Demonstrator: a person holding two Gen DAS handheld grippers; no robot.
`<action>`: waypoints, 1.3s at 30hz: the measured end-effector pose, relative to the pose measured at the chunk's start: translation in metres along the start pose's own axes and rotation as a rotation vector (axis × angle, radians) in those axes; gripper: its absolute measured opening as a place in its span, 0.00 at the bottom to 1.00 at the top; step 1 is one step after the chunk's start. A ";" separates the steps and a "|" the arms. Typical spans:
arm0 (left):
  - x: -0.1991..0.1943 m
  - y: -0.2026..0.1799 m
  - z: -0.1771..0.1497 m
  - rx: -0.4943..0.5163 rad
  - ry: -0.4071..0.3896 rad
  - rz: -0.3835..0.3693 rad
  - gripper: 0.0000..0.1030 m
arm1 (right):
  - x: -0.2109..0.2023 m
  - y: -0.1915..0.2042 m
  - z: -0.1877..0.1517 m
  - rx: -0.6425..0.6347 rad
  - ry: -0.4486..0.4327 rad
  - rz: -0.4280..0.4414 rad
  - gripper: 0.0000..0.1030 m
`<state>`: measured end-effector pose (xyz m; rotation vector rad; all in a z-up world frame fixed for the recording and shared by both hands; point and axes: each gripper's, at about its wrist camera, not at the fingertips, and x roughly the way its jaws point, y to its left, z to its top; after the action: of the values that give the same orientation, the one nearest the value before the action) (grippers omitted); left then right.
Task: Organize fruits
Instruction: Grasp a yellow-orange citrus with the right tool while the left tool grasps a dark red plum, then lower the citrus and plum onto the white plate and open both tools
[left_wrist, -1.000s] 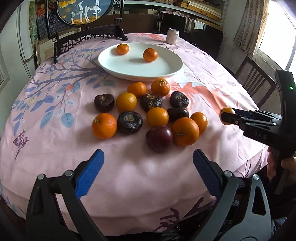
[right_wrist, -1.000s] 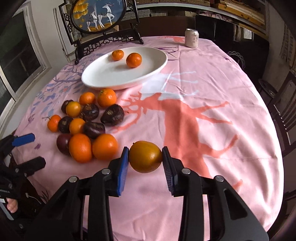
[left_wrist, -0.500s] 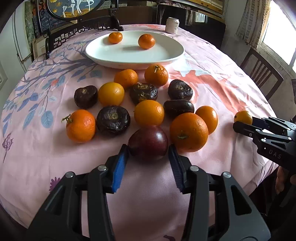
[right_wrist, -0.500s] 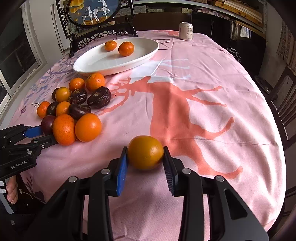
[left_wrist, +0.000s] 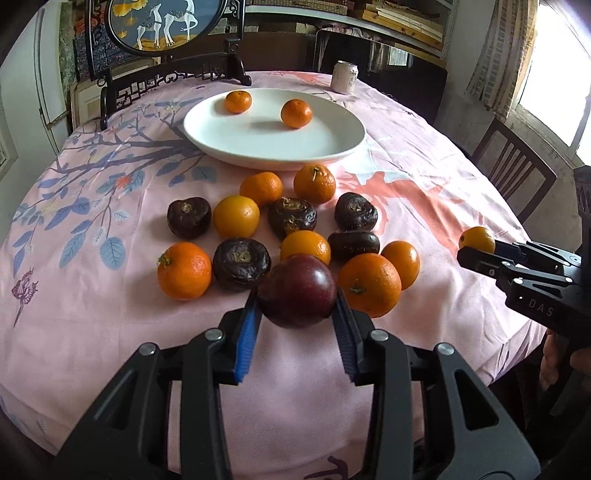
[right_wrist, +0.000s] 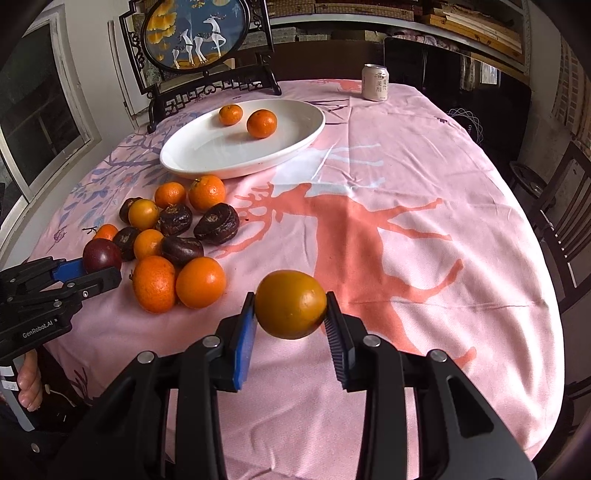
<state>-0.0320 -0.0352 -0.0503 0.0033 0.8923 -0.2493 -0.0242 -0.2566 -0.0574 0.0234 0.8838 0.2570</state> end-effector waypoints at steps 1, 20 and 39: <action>-0.003 0.002 0.002 -0.004 -0.005 -0.004 0.37 | 0.000 0.002 0.003 -0.003 -0.004 0.003 0.36; 0.074 0.074 0.211 -0.091 -0.005 0.114 0.38 | 0.088 0.047 0.207 -0.162 -0.065 0.038 0.36; 0.170 0.095 0.254 -0.136 0.118 0.082 0.40 | 0.210 0.050 0.266 -0.202 0.087 0.002 0.42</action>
<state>0.2860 -0.0059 -0.0305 -0.0719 1.0230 -0.1125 0.2966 -0.1365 -0.0417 -0.1755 0.9404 0.3498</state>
